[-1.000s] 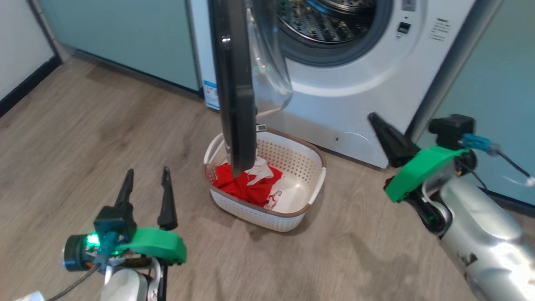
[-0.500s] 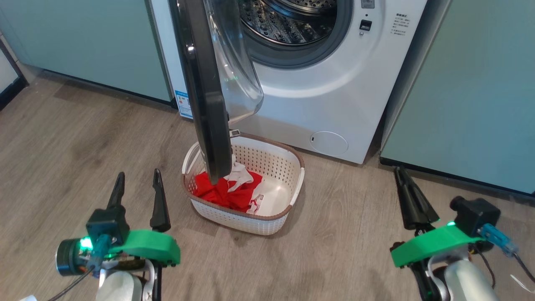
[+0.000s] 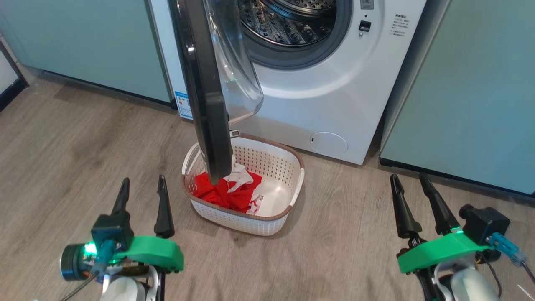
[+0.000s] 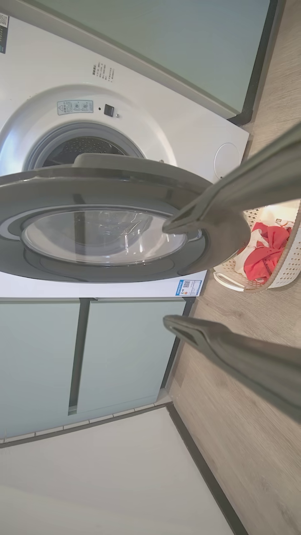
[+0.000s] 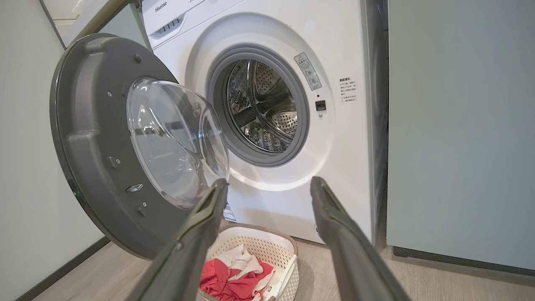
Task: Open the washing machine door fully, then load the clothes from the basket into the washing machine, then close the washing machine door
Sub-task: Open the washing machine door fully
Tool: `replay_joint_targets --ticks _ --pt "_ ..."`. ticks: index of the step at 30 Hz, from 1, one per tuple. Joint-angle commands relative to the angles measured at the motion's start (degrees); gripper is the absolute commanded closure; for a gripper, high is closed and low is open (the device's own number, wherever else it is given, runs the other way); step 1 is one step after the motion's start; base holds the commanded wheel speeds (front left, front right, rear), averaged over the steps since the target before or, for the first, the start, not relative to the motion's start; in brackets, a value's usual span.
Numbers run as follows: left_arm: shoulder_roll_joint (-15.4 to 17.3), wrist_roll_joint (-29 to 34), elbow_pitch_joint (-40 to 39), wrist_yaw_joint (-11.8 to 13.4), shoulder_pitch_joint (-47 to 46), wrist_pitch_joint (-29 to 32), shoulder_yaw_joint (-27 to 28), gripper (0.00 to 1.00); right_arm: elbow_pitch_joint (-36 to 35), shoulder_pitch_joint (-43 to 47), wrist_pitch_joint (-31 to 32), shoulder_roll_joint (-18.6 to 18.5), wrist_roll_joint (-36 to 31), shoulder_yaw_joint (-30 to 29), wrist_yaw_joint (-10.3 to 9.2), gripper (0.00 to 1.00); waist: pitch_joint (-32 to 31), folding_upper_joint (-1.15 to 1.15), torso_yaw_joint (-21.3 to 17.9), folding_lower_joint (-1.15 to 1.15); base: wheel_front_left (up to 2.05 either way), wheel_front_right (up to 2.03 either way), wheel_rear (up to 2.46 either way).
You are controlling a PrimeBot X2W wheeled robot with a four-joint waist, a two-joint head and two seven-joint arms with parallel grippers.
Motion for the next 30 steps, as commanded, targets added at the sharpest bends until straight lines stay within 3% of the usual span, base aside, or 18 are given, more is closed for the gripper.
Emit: replay_joint_targets --ticks 1,30 --pt "0.41 -0.05 -2.04 0.16 -1.86 -0.55 1.34 0.0 -2.32 -1.75 -0.53 0.04 0.33 1.15 0.0 0.0 0.04 0.0 0.07 0.0 0.0 0.0 0.0" --pt "0.41 0.04 -0.97 -0.2 -2.02 -0.55 0.87 0.0 -2.55 -1.98 -0.53 0.05 -0.21 2.84 0.0 0.0 -0.01 0.0 1.11 0.0 0.0 0.0 0.0"
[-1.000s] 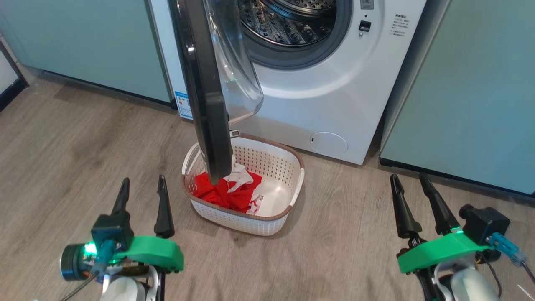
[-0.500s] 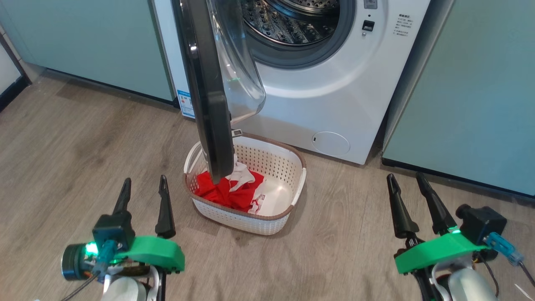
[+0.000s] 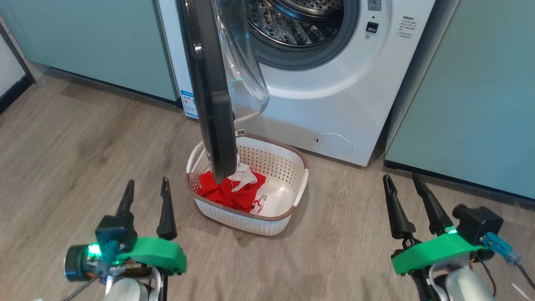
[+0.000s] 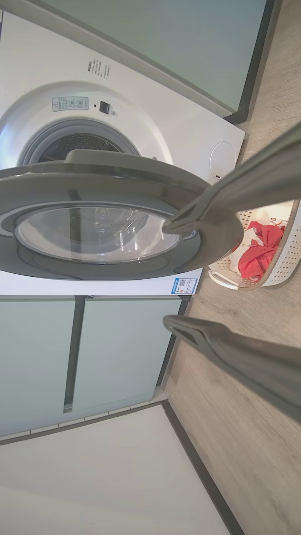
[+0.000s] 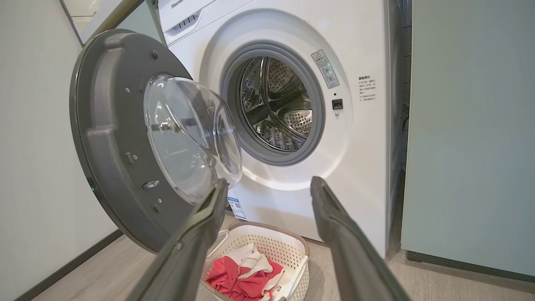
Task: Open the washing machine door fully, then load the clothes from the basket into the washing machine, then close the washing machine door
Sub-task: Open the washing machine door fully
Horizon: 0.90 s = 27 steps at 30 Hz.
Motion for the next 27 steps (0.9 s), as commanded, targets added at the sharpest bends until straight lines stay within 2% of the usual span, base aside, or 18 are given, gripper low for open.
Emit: replay_joint_targets --ticks 1,2,3,15,19,27 --pt "0.41 -0.34 -1.59 -0.31 -2.14 -0.55 1.59 0.09 -2.17 -1.94 -0.53 -0.02 -0.19 1.36 0.0 0.0 -0.03 0.0 0.02 0.0 0.0 0.0 0.0" --pt "0.41 -0.91 -1.48 -0.6 -2.06 -0.55 1.51 0.64 -2.24 -1.91 -0.53 -0.02 -0.2 1.42 0.0 0.0 -0.05 0.0 0.05 0.0 0.0 0.0 0.0" --pt "0.41 -1.27 -1.41 -0.83 -2.04 -0.55 1.54 1.0 -2.33 -1.87 -0.53 -0.02 -0.21 1.52 0.0 0.0 -0.05 0.0 0.07 0.0 0.0 0.0 0.0" --pt "0.41 -2.42 -10.35 0.01 -4.54 -0.55 3.85 1.0 -2.48 -2.11 -0.53 -0.02 -0.63 2.92 0.0 0.0 0.97 0.0 -0.27 0.0 0.0 0.0 0.0" --pt "0.41 -1.99 -15.37 0.39 -10.9 -0.55 4.35 1.0 -2.56 -2.36 -0.53 -0.02 -1.22 3.5 0.0 0.0 1.74 0.0 -0.81 0.0 0.0 0.0 0.0" --pt "0.41 -1.97 -16.57 -0.02 -21.37 -0.55 6.45 1.0 -1.93 -3.59 -0.53 -0.02 -1.55 6.48 0.0 0.0 2.99 0.0 -4.05 0.0 0.0 0.0 0.0"
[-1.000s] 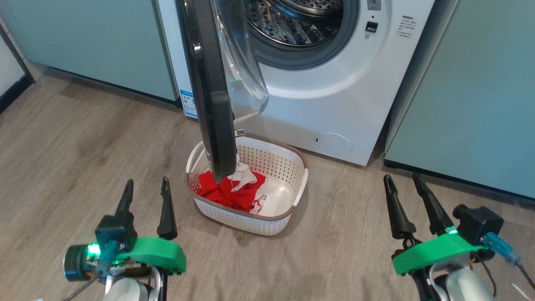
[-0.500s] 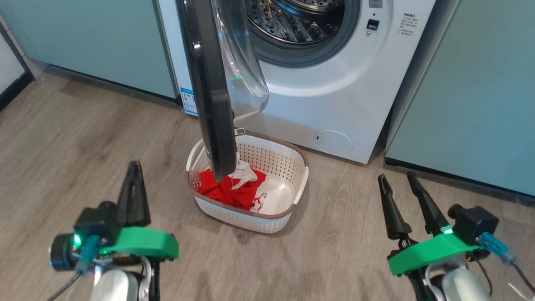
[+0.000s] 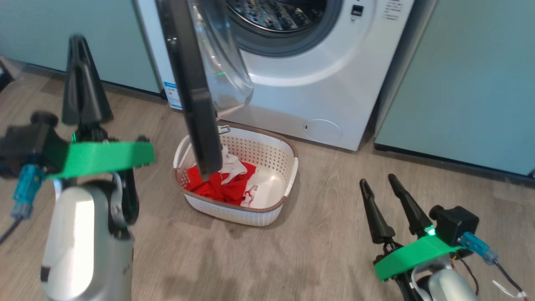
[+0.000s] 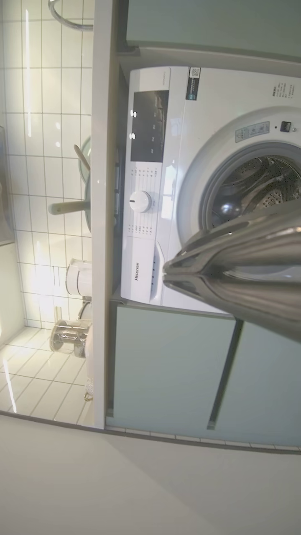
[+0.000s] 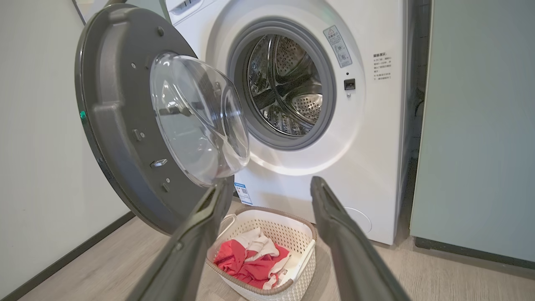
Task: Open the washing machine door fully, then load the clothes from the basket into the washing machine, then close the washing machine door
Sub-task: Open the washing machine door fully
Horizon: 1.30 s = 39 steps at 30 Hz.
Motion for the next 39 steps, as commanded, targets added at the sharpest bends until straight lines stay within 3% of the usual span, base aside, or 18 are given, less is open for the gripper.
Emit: replay_joint_targets --ticks 1,13,20,31,39 --pt "0.6 0.15 -1.54 -0.31 -4.23 -0.24 1.55 1.0 -1.61 -3.36 -0.53 -0.02 -0.56 1.87 0.0 0.0 0.62 0.0 -1.36 0.0 0.0 0.0 0.0" --pt "0.6 -1.75 5.11 -1.92 -11.35 -0.24 -6.45 1.0 -1.49 -5.15 -0.53 -0.02 -1.39 3.01 0.0 0.0 3.82 0.0 -5.31 0.0 0.0 0.0 0.0" --pt "0.6 -4.55 14.87 -3.68 -10.52 -0.24 -12.11 1.0 -1.19 -6.54 -0.53 -0.02 -0.97 3.3 0.0 0.0 5.11 0.0 -6.49 0.0 0.0 0.0 0.0" --pt "0.6 -10.04 26.58 -4.41 -8.89 -0.24 -17.03 1.0 -0.76 -6.96 -0.53 -0.02 0.57 2.78 0.0 0.0 5.63 0.0 -5.64 0.0 0.0 0.0 0.0" --pt "0.6 -11.87 33.86 -4.62 -10.1 -0.24 -16.8 1.0 -0.63 -6.79 -0.53 -0.02 0.13 2.58 0.0 0.0 6.03 0.0 -3.9 0.0 0.0 0.0 0.0"
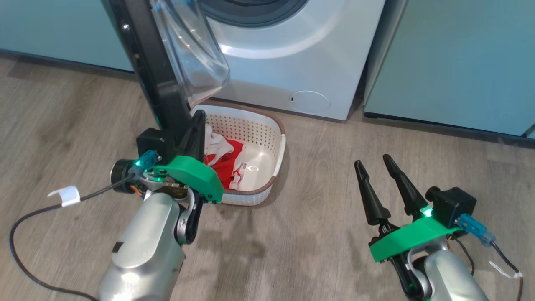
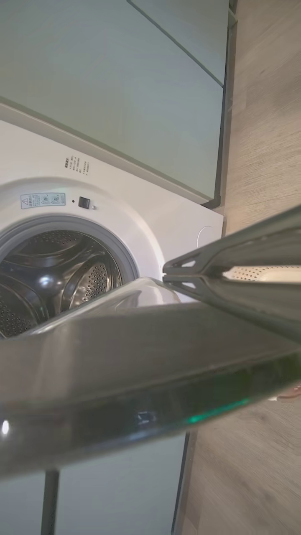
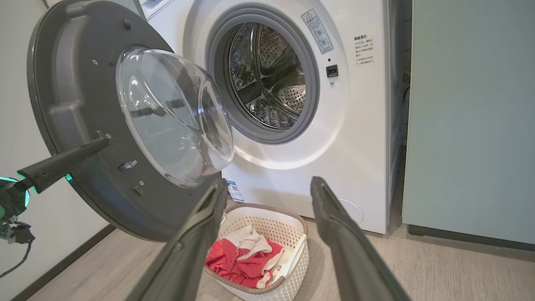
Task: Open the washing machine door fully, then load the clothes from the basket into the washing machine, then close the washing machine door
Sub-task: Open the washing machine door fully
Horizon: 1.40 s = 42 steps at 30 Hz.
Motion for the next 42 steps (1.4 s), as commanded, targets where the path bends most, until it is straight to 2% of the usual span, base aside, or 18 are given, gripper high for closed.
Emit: replay_joint_targets --ticks 1,9,18,28,42 --pt "0.83 -0.32 -1.44 -0.02 -2.5 -0.29 2.02 1.0 -1.59 -2.13 -0.53 0.01 -0.35 1.12 0.0 0.0 0.1 0.0 0.45 0.0 0.0 0.0 0.0" --pt "0.83 -0.58 -0.38 -0.06 -2.86 -0.29 3.74 1.0 -1.42 -2.18 -0.53 0.01 -1.07 1.31 0.0 0.0 1.28 0.0 3.4 0.0 0.0 0.0 0.0" --pt "0.83 -0.1 0.93 0.38 -3.35 -0.29 8.74 1.0 -1.22 -2.63 -0.36 0.01 -1.77 1.65 0.0 0.0 2.43 0.0 6.15 0.0 0.0 0.0 0.0" --pt "1.18 5.52 0.87 -1.08 -4.17 -0.29 20.52 1.0 -2.47 -3.42 0.74 0.01 -2.91 2.14 0.0 0.0 6.5 0.0 8.49 0.0 0.0 0.0 0.0" --pt "5.1 9.74 -0.07 -4.0 -8.73 -0.29 36.91 1.0 -5.82 -5.38 2.96 0.01 -6.18 0.81 0.0 0.0 16.2 0.0 8.12 0.0 0.0 0.0 0.0"
